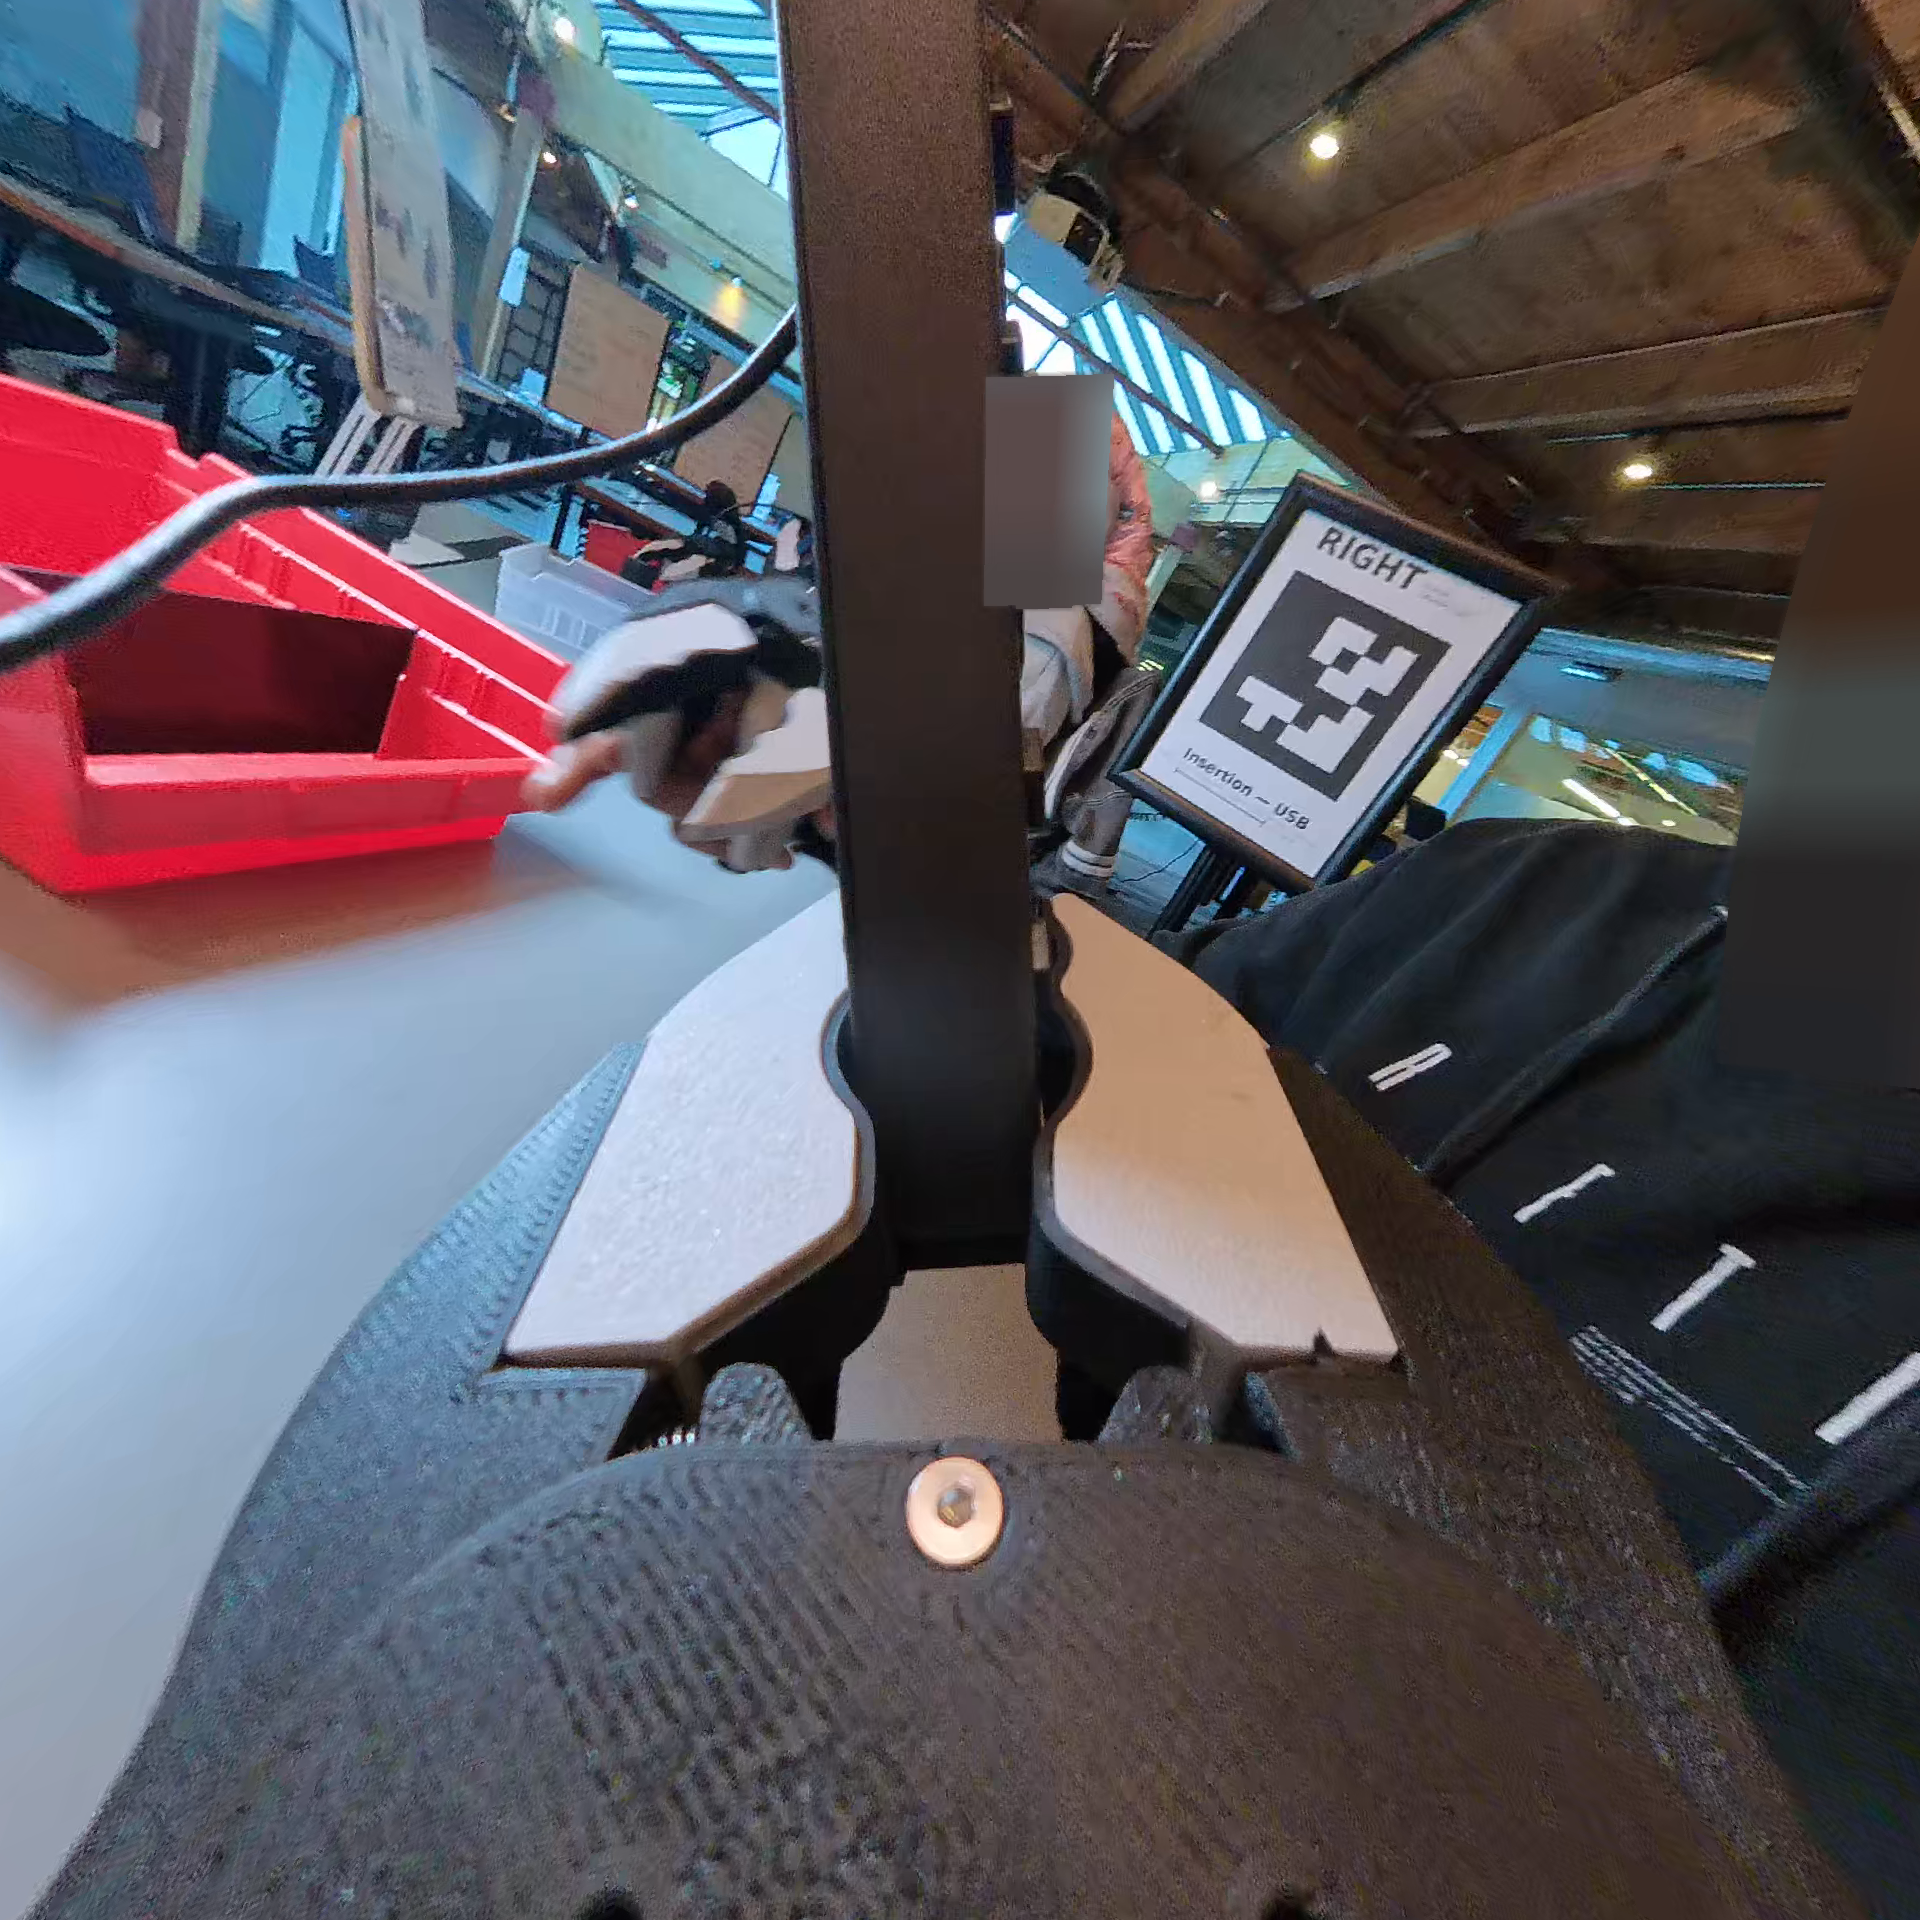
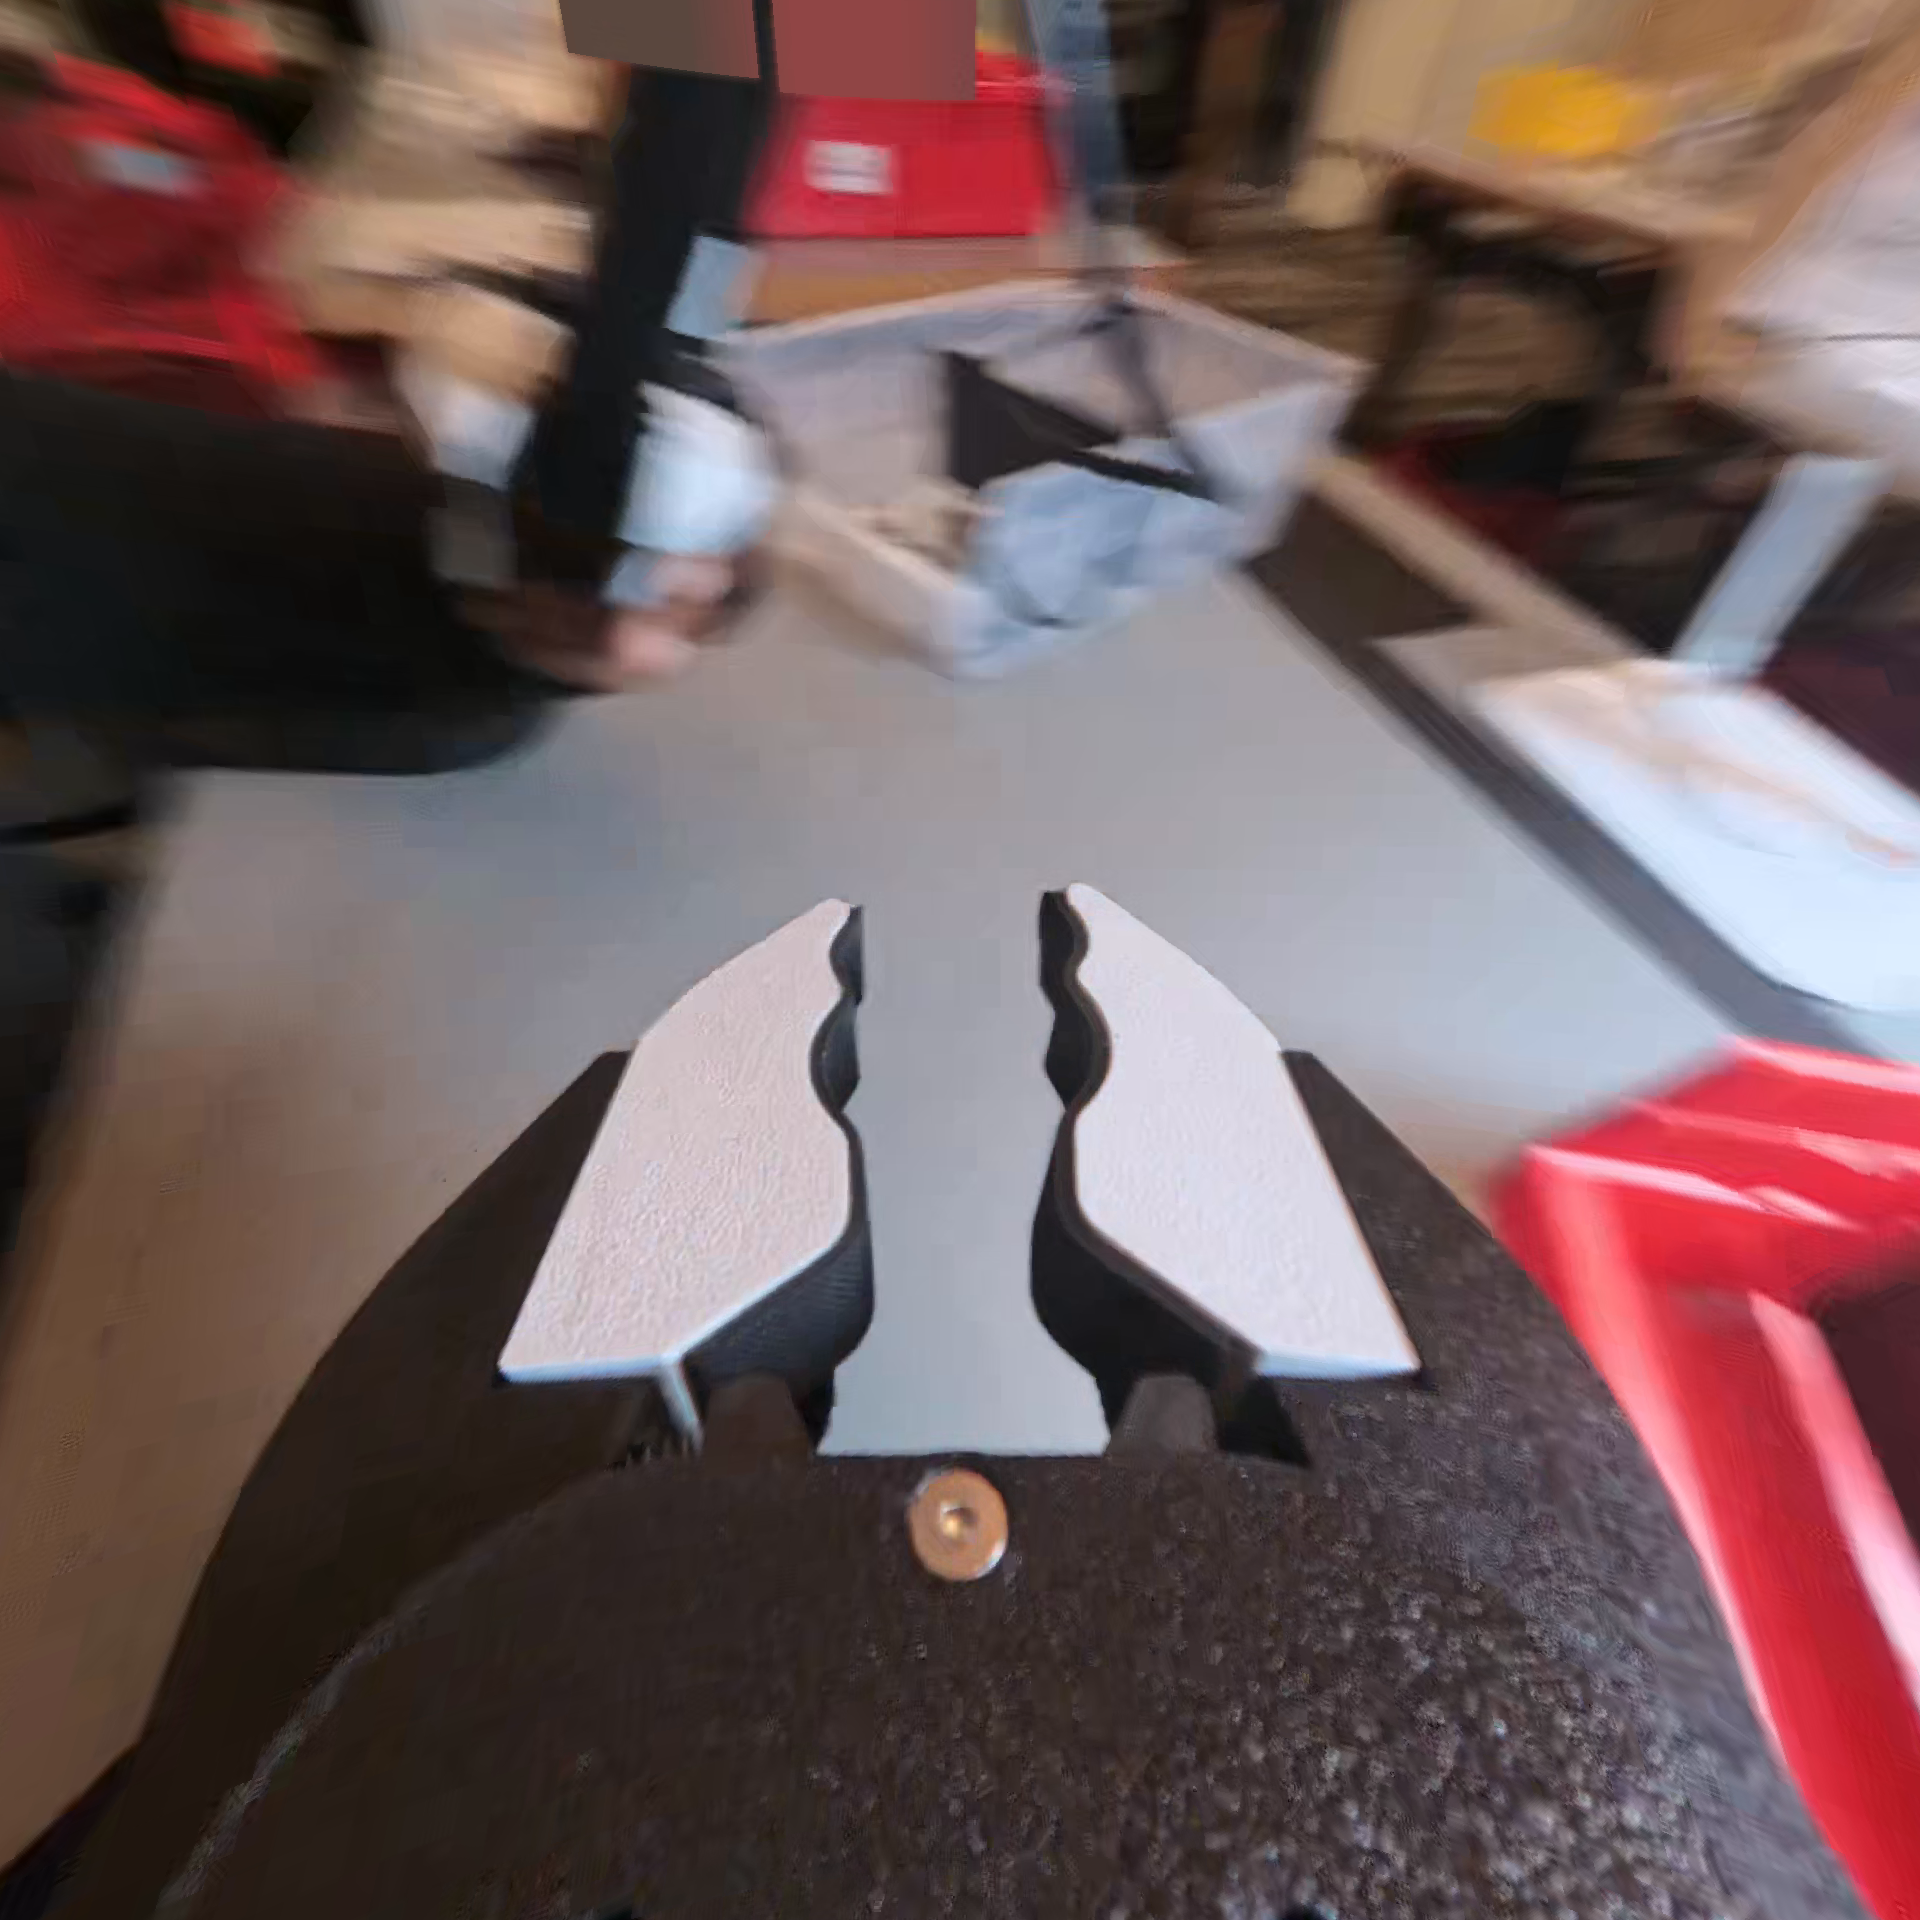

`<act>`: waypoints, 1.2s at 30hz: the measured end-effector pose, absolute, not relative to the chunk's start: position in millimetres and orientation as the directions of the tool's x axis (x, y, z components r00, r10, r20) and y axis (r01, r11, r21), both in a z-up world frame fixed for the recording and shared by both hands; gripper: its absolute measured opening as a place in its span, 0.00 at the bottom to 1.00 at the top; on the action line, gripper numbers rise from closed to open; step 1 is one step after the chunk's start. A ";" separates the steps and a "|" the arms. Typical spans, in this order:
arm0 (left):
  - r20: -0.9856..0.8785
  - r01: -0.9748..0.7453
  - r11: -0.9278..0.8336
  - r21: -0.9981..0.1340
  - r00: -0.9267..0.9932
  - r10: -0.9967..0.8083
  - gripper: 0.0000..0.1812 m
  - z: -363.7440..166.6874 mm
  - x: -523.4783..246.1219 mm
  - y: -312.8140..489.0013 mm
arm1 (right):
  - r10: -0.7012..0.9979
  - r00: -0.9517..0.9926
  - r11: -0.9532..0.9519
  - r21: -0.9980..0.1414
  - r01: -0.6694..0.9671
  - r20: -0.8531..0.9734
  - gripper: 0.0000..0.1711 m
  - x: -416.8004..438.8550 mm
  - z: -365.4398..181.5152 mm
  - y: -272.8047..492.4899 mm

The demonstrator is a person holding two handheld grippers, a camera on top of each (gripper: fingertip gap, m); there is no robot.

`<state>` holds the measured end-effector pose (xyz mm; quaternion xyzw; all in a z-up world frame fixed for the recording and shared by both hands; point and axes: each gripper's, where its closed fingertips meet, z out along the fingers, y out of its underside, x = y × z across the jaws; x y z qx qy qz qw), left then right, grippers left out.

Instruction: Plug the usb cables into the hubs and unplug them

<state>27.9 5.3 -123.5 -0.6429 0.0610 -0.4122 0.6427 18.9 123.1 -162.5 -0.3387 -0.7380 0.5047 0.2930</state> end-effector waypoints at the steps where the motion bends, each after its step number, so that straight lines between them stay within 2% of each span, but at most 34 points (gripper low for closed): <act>1: 0.448 0.451 -0.164 -0.877 0.649 -0.615 0.16 -120.4 27.9 3.1 | 0.835 -0.539 0.251 -0.946 0.204 0.106 0.28 7.7 -166.3 132.8; 2: 0.447 0.453 -0.162 -0.877 0.641 -0.624 0.16 -117.7 29.2 1.7 | 0.853 -0.514 0.218 -0.956 0.197 0.089 0.37 -2.2 -168.5 133.9; 3: 0.447 0.458 -0.162 -0.874 0.627 -0.638 0.16 -114.8 31.7 0.0 | 0.861 -0.505 0.174 -0.969 0.173 0.064 0.39 -12.7 -168.2 129.6; 8: 0.432 0.446 -0.176 -0.878 0.577 -0.693 0.16 -112.3 49.2 -3.0 | 0.794 -0.608 0.073 -0.994 0.081 0.008 0.45 -68.6 -158.9 63.9; 14: 0.397 0.419 -0.170 -0.892 0.546 -0.738 0.16 -110.1 59.7 -10.7 | 0.699 -0.714 0.133 -0.988 0.075 0.040 0.45 -135.9 -175.4 -27.6; 15: 0.392 0.416 -0.168 -0.894 0.543 -0.742 0.16 -109.7 59.9 -12.0 | 0.688 -0.723 0.167 -0.983 0.076 0.061 0.44 -143.7 -182.8 -38.6; 18: 0.382 0.413 -0.161 -0.896 0.535 -0.753 0.16 -109.1 60.3 -14.7 | 0.644 -0.753 0.254 -0.966 0.040 0.138 0.28 -151.4 -196.2 -63.7; 19: 0.379 0.412 -0.158 -0.897 0.535 -0.755 0.16 -108.8 59.9 -15.6 | 0.645 -0.740 0.309 -0.951 0.027 0.189 0.18 -152.4 -201.0 -64.6; 20: 0.373 0.406 -0.154 -0.901 0.540 -0.755 0.16 -108.6 59.3 -16.5 | 0.658 -0.711 0.350 -0.937 -0.005 0.249 0.01 -152.8 -199.4 -60.2; 22: 0.351 0.391 -0.136 -0.910 0.555 -0.754 0.16 -106.3 57.2 -19.6 | 0.666 -0.699 0.325 -0.945 -0.041 0.260 0.00 -144.2 -174.4 -43.9; 26: 0.301 0.403 -0.057 -0.913 0.572 -0.763 0.16 -87.2 48.7 -29.7 | 0.719 -0.682 0.092 -0.991 -0.100 0.136 0.00 -112.3 -77.9 33.8; 28: 0.289 0.411 -0.028 -0.911 0.591 -0.753 0.16 -80.4 42.4 -32.6 | 0.751 -0.647 0.030 -0.985 -0.170 0.135 0.00 -86.3 -36.5 72.3; 32: 0.288 0.421 0.012 -0.907 0.641 -0.711 0.16 -73.8 27.6 -33.6 | 0.792 -0.574 0.069 -0.965 -0.254 0.208 0.00 -33.4 15.9 115.6; 36: 0.304 0.429 0.035 -0.902 0.692 -0.655 0.16 -76.2 11.2 -30.5 | 0.792 -0.520 0.216 -0.944 -0.251 0.320 0.00 -0.8 29.1 121.7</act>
